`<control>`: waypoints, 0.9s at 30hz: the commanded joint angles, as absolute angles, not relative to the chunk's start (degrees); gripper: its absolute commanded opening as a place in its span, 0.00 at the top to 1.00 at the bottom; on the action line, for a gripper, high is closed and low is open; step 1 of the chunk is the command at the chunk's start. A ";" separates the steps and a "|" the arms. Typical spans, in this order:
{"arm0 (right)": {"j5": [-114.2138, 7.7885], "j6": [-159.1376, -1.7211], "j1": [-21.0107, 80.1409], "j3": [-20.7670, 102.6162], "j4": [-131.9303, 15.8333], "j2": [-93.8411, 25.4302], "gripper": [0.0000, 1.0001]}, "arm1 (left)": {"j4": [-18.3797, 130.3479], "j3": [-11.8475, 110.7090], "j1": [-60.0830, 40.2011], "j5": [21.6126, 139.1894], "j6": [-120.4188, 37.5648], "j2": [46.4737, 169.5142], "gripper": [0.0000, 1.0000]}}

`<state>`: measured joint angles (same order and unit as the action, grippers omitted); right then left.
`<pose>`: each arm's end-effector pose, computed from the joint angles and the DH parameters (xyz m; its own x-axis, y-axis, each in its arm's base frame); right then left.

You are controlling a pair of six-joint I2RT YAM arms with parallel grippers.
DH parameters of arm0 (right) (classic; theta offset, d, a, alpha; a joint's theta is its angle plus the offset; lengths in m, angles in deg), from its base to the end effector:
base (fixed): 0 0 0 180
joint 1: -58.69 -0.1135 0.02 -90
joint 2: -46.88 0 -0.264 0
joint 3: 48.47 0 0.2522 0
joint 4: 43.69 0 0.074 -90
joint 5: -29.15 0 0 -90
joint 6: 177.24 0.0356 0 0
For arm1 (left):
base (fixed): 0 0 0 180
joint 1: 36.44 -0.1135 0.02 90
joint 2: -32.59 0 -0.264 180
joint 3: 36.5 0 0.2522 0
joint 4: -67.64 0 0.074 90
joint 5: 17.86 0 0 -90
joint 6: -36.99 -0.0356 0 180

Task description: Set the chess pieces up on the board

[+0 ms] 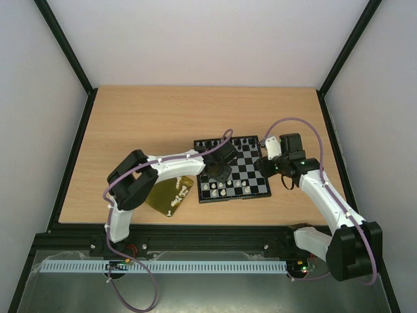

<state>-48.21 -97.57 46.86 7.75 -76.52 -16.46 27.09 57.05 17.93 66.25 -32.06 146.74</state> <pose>0.2286 0.0558 0.2484 -0.5530 -0.2946 -0.7794 -0.4710 0.8821 0.0008 0.2458 -0.3367 0.1698 -0.7553 0.4433 -0.4828 0.5457 0.8333 -0.0886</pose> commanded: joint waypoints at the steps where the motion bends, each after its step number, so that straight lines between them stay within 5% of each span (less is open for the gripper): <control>1: -45.31 -99.96 47.05 7.12 -79.26 -16.32 0.53 | 25.14 58.99 17.81 65.75 -32.08 145.16 0.76; 15: -44.54 -108.17 37.60 13.39 -85.41 -20.38 0.52 | 22.41 42.68 12.14 60.12 -33.99 115.86 0.64; 27: -51.46 -107.49 25.99 28.22 -87.94 -40.08 0.53 | 32.99 24.20 0.81 53.88 -35.79 88.84 0.31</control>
